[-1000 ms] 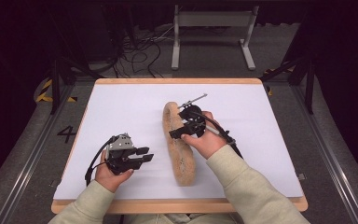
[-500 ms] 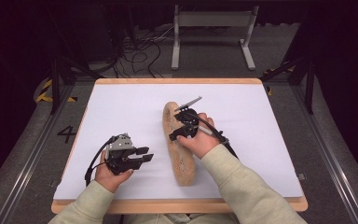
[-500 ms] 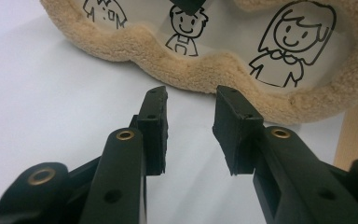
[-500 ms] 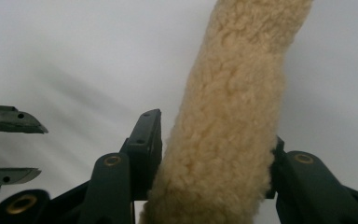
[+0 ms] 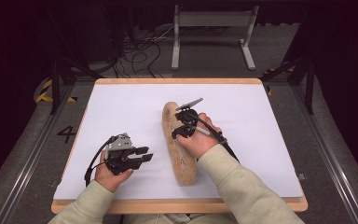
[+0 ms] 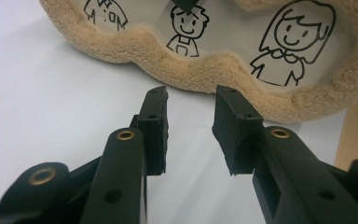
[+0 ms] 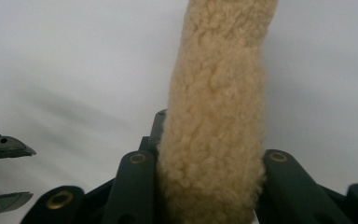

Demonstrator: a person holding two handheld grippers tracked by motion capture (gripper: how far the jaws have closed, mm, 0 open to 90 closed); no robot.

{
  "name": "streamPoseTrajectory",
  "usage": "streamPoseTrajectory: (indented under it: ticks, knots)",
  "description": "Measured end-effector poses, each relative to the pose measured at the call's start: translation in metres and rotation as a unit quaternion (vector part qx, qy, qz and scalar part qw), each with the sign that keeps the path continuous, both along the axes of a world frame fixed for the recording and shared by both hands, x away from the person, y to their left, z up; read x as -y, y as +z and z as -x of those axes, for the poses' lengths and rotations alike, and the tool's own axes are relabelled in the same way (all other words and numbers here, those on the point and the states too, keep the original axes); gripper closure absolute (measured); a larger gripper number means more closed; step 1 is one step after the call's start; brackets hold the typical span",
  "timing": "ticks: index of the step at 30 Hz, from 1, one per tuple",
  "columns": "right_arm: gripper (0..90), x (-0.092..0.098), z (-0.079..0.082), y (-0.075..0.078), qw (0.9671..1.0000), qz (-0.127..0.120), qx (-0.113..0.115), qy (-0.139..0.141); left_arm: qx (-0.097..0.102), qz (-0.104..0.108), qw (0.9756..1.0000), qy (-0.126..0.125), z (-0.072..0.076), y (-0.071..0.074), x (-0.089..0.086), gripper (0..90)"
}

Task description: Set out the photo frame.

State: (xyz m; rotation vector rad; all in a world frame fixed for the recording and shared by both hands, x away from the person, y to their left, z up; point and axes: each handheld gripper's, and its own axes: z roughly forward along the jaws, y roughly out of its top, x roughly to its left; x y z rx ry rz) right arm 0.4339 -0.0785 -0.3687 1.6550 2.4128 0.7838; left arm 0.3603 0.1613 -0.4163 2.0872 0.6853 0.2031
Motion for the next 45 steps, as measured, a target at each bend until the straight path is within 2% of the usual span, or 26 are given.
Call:
streamPoseTrajectory:
  ticks: [8,14,15,23,27,29,34,40,43,44,45]
  knots:
    - [70.4,0.000,0.000,0.000,0.9998,-0.002,-0.003,-0.021,0.002,0.003,1.0000,0.002,0.000,0.000,-0.001,65.3]
    - [70.6,0.002,-0.001,0.001,0.9996,-0.010,-0.004,-0.025,0.001,0.004,1.0000,0.003,0.000,0.000,-0.001,65.4]
    - [70.7,0.004,-0.002,0.004,0.9994,-0.020,-0.003,-0.027,0.001,0.004,1.0000,0.003,0.000,0.000,-0.002,65.5]
    - [70.6,0.011,-0.002,0.020,0.9996,-0.023,0.010,-0.011,0.001,0.007,0.9999,0.009,-0.001,0.000,-0.004,65.8]
    - [70.6,0.015,-0.003,0.028,0.9997,-0.020,0.016,0.006,-0.001,0.008,0.9999,0.010,-0.001,0.000,-0.004,66.0]
    - [70.7,0.020,-0.004,0.036,0.9992,-0.009,0.023,0.030,0.000,0.008,0.9999,0.011,-0.002,-0.001,-0.005,66.2]
    - [70.6,0.028,-0.007,0.047,0.9972,-0.002,0.034,0.066,-0.001,0.008,0.9999,0.012,-0.003,-0.001,-0.007,66.3]
    - [70.6,0.035,-0.008,0.059,0.9909,0.012,0.048,0.125,-0.002,0.012,0.9997,0.023,-0.004,-0.001,-0.011,66.3]
    - [70.6,0.037,-0.010,0.064,0.9852,0.020,0.053,0.161,-0.001,0.012,0.9996,0.024,-0.005,-0.001,-0.013,66.2]
    - [70.6,0.037,-0.010,0.064,0.9852,0.020,0.053,0.161,-0.002,0.014,0.9995,0.028,-0.005,-0.001,-0.014,66.2]
    - [70.6,0.038,-0.011,0.066,0.9829,0.022,0.052,0.175,-0.004,0.016,0.9994,0.030,-0.005,-0.001,-0.014,66.3]
